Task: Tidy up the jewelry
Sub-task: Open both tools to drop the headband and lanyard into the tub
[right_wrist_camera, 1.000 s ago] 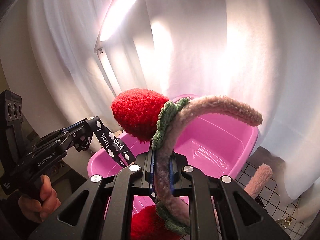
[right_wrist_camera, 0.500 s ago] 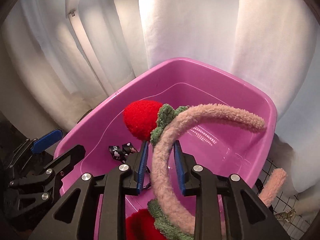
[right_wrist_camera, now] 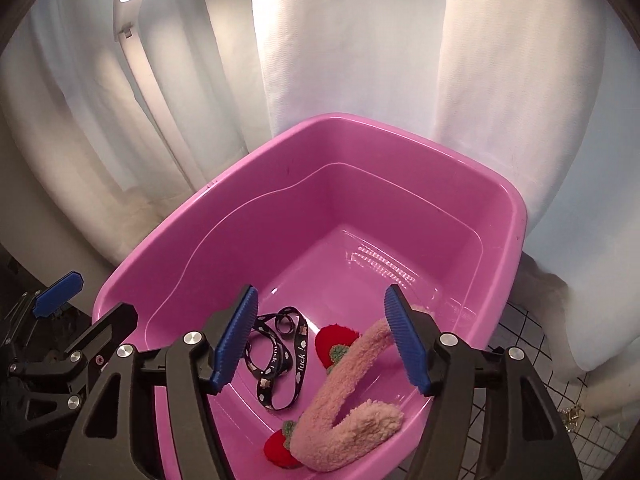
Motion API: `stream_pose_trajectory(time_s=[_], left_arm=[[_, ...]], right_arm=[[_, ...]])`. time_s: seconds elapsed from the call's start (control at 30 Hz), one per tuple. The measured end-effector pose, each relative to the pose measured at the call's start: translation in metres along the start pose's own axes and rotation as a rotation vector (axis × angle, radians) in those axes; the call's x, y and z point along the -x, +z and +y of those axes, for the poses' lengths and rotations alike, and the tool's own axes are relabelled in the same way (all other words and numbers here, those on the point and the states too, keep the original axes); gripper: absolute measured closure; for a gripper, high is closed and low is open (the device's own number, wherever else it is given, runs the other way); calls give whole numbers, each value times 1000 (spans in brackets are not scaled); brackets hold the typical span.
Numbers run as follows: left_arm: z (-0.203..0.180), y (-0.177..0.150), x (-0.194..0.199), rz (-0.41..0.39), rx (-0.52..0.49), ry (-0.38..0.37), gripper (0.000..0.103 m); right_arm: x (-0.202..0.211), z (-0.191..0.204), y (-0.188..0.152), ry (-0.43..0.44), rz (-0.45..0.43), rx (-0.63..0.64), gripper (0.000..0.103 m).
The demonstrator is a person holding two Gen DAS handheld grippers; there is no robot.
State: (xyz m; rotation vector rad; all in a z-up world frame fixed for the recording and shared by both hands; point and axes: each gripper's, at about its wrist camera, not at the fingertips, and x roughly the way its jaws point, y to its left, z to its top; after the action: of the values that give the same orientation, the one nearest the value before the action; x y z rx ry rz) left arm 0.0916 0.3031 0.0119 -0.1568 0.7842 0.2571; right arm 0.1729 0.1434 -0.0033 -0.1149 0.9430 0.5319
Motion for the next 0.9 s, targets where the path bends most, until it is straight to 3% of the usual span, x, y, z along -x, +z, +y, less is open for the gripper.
stream_pose_trajectory(time_s=[0.27,0.5,0.9], left_arm=[[-2,-2,4,59,33,16,7],[-11,-6,12,62,15,48,7],[-30,-15,29,48,-4,38,7]], right_arm=[[12,-3,-9,-15,-11,-17,39],[29,-7,-18,-31,-45,-33,37],[64,-26,-41,-54,-93,-59,37]])
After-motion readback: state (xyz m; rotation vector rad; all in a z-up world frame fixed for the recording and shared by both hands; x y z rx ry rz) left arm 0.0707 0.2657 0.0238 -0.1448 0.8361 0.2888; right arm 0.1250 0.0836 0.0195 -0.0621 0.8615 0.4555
